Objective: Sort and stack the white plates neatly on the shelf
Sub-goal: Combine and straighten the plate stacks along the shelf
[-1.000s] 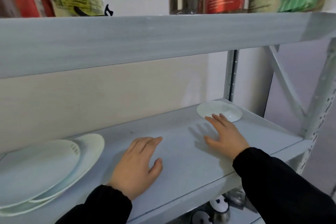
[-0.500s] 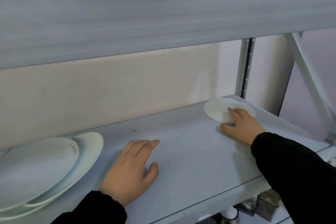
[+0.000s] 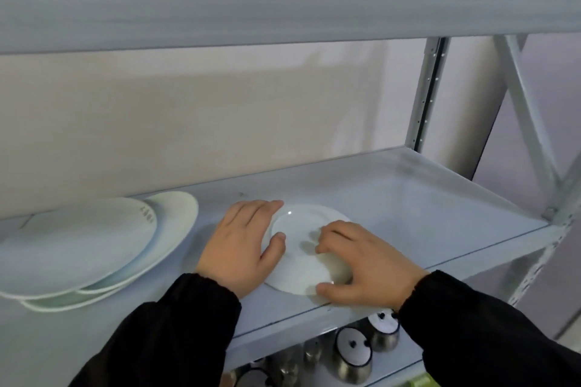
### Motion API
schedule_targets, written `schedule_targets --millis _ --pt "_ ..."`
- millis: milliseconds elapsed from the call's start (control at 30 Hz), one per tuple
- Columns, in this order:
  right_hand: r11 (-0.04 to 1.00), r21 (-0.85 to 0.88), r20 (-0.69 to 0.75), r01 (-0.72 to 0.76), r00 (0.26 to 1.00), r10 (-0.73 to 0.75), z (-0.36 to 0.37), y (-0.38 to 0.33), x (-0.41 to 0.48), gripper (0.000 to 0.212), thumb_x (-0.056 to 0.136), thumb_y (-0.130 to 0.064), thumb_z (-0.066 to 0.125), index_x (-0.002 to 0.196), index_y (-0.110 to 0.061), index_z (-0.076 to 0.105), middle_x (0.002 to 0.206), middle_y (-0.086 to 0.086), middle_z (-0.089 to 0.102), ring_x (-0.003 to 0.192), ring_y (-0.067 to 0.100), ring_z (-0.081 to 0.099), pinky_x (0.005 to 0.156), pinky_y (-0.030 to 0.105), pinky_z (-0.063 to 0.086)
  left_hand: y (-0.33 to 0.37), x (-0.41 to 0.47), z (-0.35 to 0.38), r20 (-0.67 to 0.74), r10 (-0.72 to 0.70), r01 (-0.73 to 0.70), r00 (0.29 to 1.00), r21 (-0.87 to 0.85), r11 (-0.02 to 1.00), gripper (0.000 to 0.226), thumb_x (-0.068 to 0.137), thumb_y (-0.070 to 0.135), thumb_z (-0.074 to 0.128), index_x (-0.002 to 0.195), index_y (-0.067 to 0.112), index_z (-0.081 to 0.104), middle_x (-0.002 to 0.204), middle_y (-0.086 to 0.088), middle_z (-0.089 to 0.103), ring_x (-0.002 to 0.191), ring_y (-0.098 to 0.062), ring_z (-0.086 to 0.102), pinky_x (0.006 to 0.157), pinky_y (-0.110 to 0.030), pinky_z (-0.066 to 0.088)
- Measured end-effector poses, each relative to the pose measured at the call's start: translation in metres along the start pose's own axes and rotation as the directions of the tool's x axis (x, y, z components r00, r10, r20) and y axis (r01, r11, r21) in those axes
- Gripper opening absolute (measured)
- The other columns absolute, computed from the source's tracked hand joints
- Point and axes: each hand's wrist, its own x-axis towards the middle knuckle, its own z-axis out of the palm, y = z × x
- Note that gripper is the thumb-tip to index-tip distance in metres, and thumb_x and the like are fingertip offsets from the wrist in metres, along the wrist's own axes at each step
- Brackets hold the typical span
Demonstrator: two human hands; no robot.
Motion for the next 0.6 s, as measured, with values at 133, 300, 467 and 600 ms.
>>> schedule_targets --millis 133,300,467,600 --pt "0.998 -0.055 0.019 0.028 0.999 -0.027 0.002 -0.016 -0.022 0.077 0.063 -0.084 0.06 0.112 -0.026 0.048 0.123 -0.012 0.042 0.118 0.012 0.041 0.101 0.026 0.038 0.0 -0.013 -0.011 -0.036 0.015 -0.017 0.999 -0.049 0.999 0.05 0.093 0.042 0.04 0.134 0.018 0.055 0.124 0.001 0.06 0.119 -0.016 0.046 0.101 -0.02 0.029" --pt "0.996 -0.09 -0.004 -0.025 1.0 0.025 0.003 -0.025 -0.016 0.086 0.059 -0.087 0.059 0.126 -0.034 0.043 0.123 -0.019 0.038 0.12 0.008 0.037 0.102 0.027 0.039 -0.006 -0.02 -0.014 0.047 -0.037 0.041 0.998 -0.082 0.996 0.059 0.09 0.053 0.031 0.136 0.022 0.052 0.13 0.005 0.057 0.124 -0.014 0.044 0.1 -0.016 0.026" --pt "0.991 -0.007 0.022 -0.134 0.991 0.134 -0.005 -0.013 -0.017 0.072 0.058 -0.079 0.069 0.113 -0.039 0.043 0.126 -0.019 0.029 0.126 0.002 0.028 0.104 0.022 0.034 -0.012 -0.02 -0.002 0.306 -0.131 0.16 0.943 -0.07 0.985 0.069 0.088 0.064 0.027 0.145 0.027 0.038 0.145 0.008 0.039 0.125 -0.013 0.046 0.105 -0.025 0.033" --pt "0.969 0.005 0.059 -0.246 0.968 0.245 -0.019 0.01 -0.027 0.07 0.055 -0.078 0.071 0.102 -0.043 0.033 0.136 -0.022 0.027 0.129 0.005 0.035 0.099 0.025 0.038 -0.007 -0.019 0.001 0.392 -0.009 0.104 0.92 -0.221 0.97 0.076 0.079 0.068 0.028 0.145 0.032 0.037 0.145 0.017 0.035 0.126 -0.003 0.044 0.103 -0.014 0.028"
